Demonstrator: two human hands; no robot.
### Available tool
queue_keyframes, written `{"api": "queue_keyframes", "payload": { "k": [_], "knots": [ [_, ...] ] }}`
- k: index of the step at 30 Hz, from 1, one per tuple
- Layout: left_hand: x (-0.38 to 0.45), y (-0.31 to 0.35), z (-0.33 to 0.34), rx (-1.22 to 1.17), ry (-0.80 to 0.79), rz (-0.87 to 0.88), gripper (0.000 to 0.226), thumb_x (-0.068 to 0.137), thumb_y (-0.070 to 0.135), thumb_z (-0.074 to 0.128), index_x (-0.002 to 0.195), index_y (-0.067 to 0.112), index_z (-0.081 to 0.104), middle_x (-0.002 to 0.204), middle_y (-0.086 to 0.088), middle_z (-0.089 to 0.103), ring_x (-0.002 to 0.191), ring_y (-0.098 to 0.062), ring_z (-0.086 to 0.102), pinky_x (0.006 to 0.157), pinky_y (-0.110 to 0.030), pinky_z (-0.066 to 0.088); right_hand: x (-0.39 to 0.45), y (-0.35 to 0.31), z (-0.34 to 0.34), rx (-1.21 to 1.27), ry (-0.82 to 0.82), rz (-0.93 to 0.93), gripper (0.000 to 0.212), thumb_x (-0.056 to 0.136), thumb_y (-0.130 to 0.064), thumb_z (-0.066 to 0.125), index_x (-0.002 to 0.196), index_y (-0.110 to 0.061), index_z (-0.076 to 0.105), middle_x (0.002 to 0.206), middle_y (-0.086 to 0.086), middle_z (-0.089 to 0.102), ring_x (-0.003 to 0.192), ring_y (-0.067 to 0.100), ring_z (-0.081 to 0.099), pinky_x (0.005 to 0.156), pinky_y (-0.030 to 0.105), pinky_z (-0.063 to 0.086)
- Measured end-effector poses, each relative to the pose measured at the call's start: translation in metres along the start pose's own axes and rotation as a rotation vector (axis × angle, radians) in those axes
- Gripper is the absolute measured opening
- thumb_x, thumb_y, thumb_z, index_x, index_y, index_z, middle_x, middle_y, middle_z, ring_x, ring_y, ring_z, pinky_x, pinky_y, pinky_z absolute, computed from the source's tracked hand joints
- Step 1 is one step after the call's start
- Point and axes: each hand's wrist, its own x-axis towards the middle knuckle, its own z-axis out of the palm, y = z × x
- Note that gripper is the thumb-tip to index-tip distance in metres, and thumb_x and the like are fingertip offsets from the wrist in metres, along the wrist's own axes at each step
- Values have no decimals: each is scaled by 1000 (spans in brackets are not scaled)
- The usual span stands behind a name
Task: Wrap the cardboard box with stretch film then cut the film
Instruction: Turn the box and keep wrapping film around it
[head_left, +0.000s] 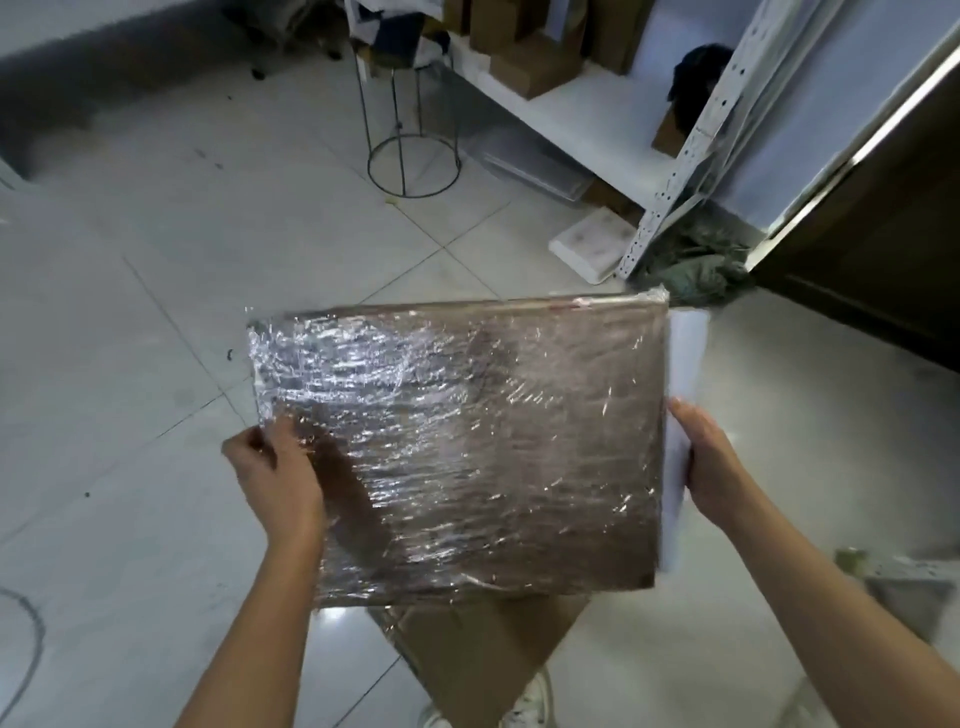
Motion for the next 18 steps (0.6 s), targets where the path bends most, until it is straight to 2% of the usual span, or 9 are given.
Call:
{"api": "queue_keyframes", "payload": {
  "k": [4, 6, 8, 11, 13, 14, 15, 16, 18],
  "knots": [
    [-19, -9, -14, -40, -32, -32, 21, 100, 35, 38, 110, 17, 33, 114, -4, 47, 100, -18, 45, 87, -29, 34, -29, 13, -6, 12, -32, -10, 90, 57, -66, 76, 119, -4, 59, 117, 16, 66, 107, 34, 63, 96, 50, 47],
    [-22, -12, -16, 6, -32, -47, 30, 98, 36, 40, 116, 12, 34, 118, -11, 50, 104, -26, 49, 93, -35, 35, -38, 20, -8, 26, -37, -11, 91, 55, -65, 77, 119, -2, 59, 116, 18, 66, 106, 36, 63, 95, 51, 47],
    [-22, -12, -18, 93, -14, -94, 38, 97, 37, 41, 120, 9, 35, 119, -16, 53, 108, -35, 50, 98, -43, 33, -43, 23, -9, 26, -56, -16, 91, 55, -63, 78, 119, -1, 58, 116, 20, 65, 105, 37, 63, 95, 50, 47],
    [-28, -14, -26, 239, 17, -137, 42, 96, 36, 40, 121, 3, 39, 122, -19, 52, 113, -39, 48, 102, -48, 30, -45, 23, -14, 29, -131, -21, 94, 52, -58, 82, 120, 1, 57, 116, 23, 64, 101, 37, 64, 87, 44, 52],
    [-37, -14, -30, 428, 42, -111, 48, 97, 31, 41, 131, -3, 36, 138, -25, 40, 128, -41, 36, 108, -55, 23, -46, 24, -19, 41, -176, -4, 100, 46, -56, 86, 121, 3, 55, 114, 22, 64, 97, 34, 65, 79, 39, 56],
    [-46, -12, -30, 543, 65, -30, 54, 96, 27, 42, 137, -5, 29, 146, -28, 28, 136, -41, 25, 111, -57, 15, -46, 25, -22, 53, -191, 7, 102, 44, -54, 87, 122, 3, 55, 114, 21, 64, 98, 34, 65, 76, 37, 57],
    [-60, -7, -28, 618, 81, 128, 60, 94, 25, 44, 141, -6, 22, 151, -27, 18, 141, -40, 15, 113, -58, 7, -46, 27, -24, 62, -203, 23, 103, 44, -53, 88, 123, 2, 54, 116, 22, 64, 101, 36, 64, 77, 37, 57],
    [-77, 2, -22, 656, 64, 357, 65, 93, 27, 44, 144, -3, 17, 154, -24, 13, 143, -36, 9, 114, -55, 0, -47, 26, -25, 63, -220, 44, 103, 45, -52, 89, 125, 2, 52, 119, 23, 62, 105, 38, 62, 79, 39, 57],
    [-124, 28, 4, 677, -111, 837, 71, 89, 39, 40, 145, 6, 12, 155, -14, 10, 143, -28, 7, 116, -49, -5, -50, 26, -26, 75, -254, 86, 101, 44, -49, 90, 125, 0, 53, 120, 22, 62, 109, 39, 60, 84, 41, 56]
  ]
}}
